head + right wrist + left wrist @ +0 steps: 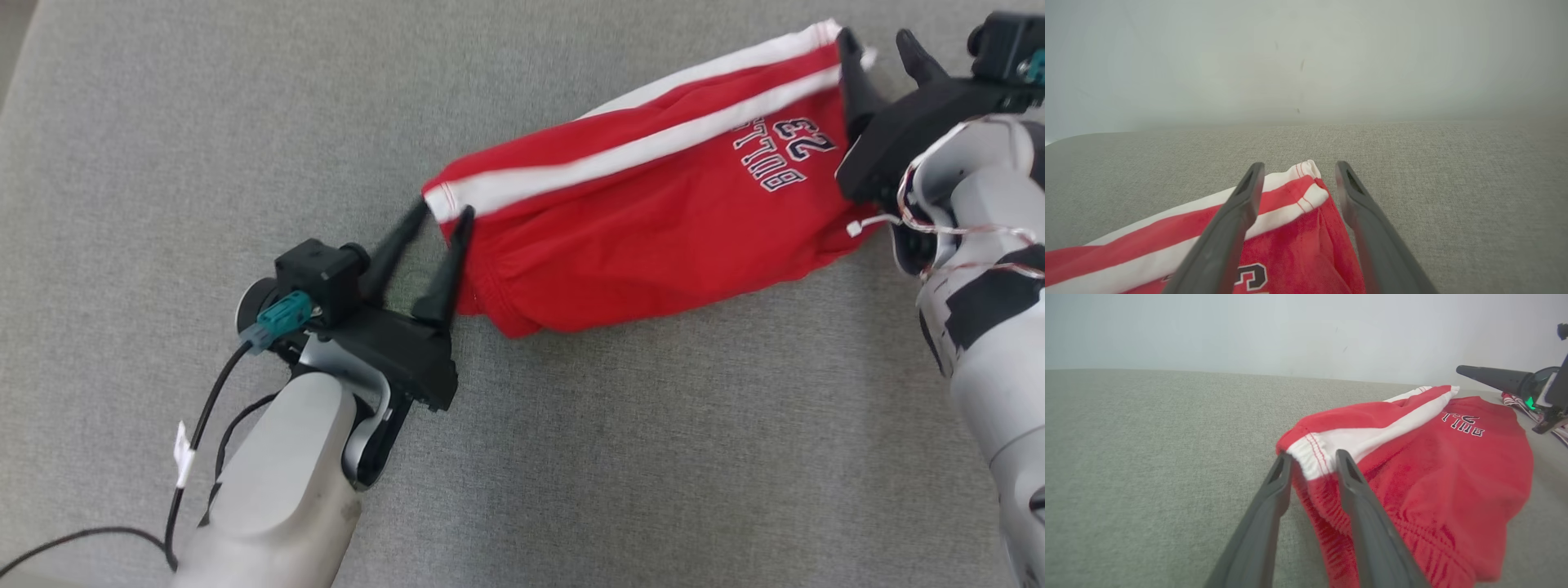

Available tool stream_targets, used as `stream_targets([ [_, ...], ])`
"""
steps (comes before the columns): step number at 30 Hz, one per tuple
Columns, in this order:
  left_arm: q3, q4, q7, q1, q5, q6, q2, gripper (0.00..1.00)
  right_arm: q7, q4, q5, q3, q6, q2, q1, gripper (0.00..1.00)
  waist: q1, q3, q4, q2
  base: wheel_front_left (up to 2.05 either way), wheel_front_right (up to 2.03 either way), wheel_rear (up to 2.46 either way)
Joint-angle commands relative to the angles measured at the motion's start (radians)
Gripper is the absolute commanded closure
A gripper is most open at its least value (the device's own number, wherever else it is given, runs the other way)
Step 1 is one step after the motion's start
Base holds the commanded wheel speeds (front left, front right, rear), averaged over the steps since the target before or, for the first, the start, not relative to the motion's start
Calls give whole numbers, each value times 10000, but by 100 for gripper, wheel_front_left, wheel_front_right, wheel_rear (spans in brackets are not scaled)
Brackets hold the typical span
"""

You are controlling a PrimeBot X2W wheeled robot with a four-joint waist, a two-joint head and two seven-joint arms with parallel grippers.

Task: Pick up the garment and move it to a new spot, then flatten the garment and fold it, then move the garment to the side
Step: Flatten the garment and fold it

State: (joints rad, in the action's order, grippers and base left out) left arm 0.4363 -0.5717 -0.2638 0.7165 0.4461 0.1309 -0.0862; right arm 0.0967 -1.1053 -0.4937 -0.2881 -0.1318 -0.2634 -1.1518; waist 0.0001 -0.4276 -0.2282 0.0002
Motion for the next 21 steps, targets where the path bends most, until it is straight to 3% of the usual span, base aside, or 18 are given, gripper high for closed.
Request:
stream_targets([
  [1,-97,69,1,-227,-52,-20,-50,0,83,-29,-126,-144,28,-70,264,0,-1,248,58,-2,0,0,0],
  [7,-1067,900,-1,-1220,-458,-25,-158,0,279,424,-840,-1064,28,-534,1095,0,-1,822,136,-2,0,0,0],
  [14,-2751,2953,-1,-2872,-1271,-183,65,0,186,774,-1764,-1849,28,-1111,2013,0,-1,1143,101,-2,0,0,0],
  [21,-3742,4649,-1,-4141,-2309,-259,278,0,59,450,-2251,-2293,28,-1169,2266,0,-1,1149,-96,-2,0,0,0],
])
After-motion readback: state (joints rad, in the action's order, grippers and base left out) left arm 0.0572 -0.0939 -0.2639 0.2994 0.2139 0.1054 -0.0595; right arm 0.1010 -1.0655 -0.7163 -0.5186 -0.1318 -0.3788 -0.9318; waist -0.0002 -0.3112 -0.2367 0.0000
